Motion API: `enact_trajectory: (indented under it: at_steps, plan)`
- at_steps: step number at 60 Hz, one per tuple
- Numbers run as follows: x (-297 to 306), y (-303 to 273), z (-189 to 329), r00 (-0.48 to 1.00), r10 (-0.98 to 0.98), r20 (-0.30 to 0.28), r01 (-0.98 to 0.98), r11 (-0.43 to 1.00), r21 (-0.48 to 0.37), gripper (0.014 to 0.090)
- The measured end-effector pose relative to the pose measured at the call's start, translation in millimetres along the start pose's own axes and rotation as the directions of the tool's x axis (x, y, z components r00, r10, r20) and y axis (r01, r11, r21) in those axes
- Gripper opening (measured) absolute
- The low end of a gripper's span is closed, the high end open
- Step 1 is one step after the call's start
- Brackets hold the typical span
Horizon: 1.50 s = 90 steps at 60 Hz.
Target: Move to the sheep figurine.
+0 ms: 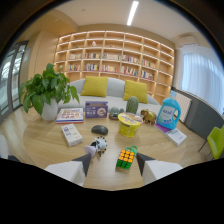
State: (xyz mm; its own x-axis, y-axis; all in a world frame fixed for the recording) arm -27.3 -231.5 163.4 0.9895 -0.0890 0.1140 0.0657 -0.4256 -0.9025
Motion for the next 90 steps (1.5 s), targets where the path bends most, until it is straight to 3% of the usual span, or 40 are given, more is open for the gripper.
enact_trajectory:
  at_steps: [24, 43, 68, 90]
  plan:
    - [-36.6, 38.2, -5.6, 1.0, 0.005, 0.026, -0.003, 0.997, -0.077, 0.0858]
    - [-90.2, 56.8, 47.4, 0.997, 0.022, 0.08, -0.013, 0.993, -0.115, 0.0859]
    - [-88.2, 63.1, 139.0, 0.999, 0.024, 0.041, -0.017, 0.986, -0.163, 0.0858]
    - [-75.5, 61.9, 159.4, 0.999, 0.038, 0.028, -0.033, 0.984, -0.176, 0.0859]
